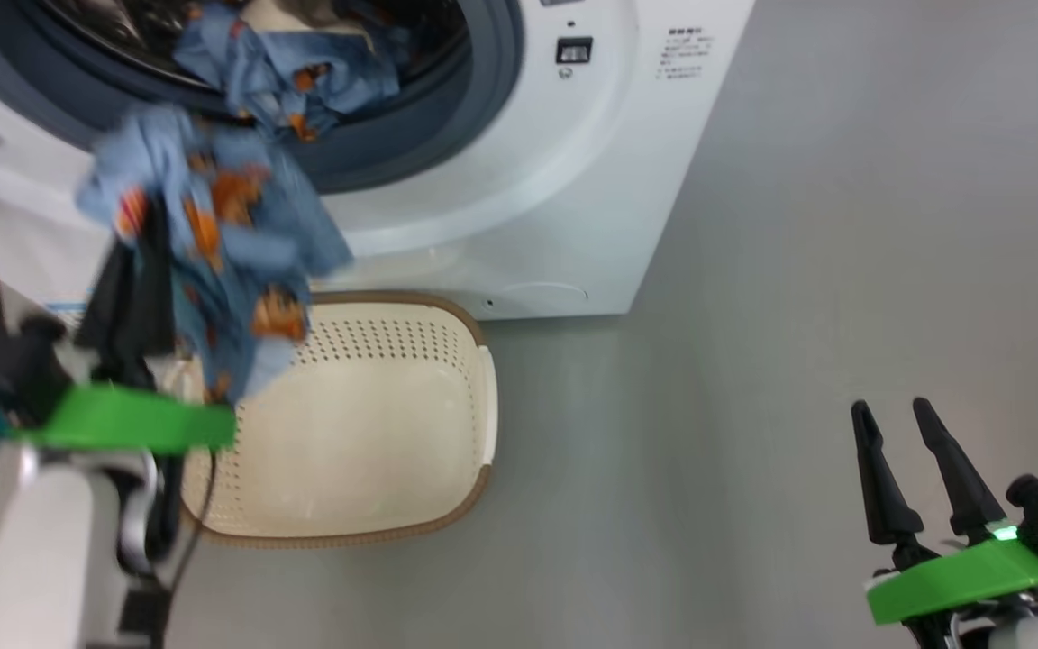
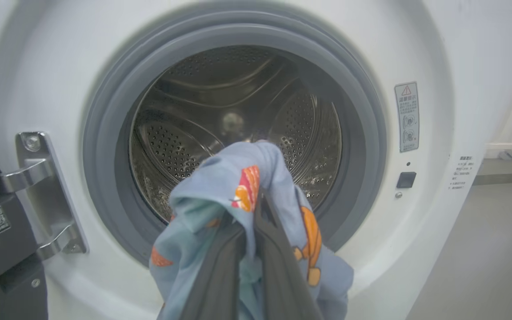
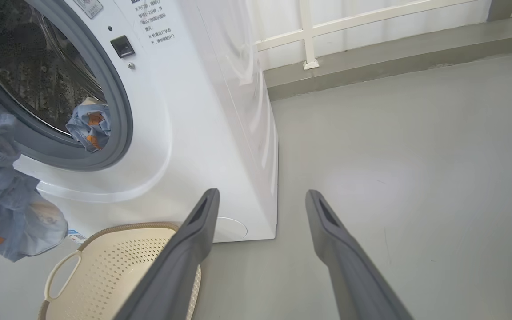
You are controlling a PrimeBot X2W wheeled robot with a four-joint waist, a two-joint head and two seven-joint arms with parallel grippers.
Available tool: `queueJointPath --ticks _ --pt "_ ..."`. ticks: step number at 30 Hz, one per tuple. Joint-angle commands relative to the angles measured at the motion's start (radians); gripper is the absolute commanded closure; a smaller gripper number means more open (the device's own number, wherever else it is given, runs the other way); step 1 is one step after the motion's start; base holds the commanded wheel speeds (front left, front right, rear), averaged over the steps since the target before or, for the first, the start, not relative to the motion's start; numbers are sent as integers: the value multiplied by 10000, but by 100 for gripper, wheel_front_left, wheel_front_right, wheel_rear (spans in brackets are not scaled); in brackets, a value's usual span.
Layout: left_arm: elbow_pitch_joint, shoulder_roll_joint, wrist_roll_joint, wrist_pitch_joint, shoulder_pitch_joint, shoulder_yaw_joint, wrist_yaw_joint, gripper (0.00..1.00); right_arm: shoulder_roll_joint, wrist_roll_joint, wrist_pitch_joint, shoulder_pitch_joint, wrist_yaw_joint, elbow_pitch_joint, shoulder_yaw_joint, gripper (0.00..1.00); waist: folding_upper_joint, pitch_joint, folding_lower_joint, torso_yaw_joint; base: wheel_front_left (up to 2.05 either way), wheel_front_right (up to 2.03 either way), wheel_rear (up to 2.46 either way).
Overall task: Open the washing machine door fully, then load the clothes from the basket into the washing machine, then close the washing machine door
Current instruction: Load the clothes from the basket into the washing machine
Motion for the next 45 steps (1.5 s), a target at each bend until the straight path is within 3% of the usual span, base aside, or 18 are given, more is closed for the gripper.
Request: queueJointPath --ticks 1,21,33,39,45 --pt "-21 351 -8 -63 -735 345 -15 100 -66 -38 -49 -252 16 -220 315 0 0 379 1 -280 0 0 0" --pt "5791 981 -354 -63 -6000 181 -15 100 581 135 -49 -1476 16 -168 925 0 0 2067 1 -1525 0 0 0" --pt "9038 1594 -148 -63 -8476 -755 -15 100 857 187 -49 -1852 16 -213 1218 0 0 2783 1 -2075 0 0 0" --pt "8938 1744 -62 -63 -9465 -633 44 100 955 240 -49 -1966 16 -231 1318 0 0 2982 1 -2245 0 0 0" --pt "6324 1759 313 -63 -9837 269 416 100 1041 276 -49 -2161 16 -281 1337 0 0 3309 1 -2329 0 0 0"
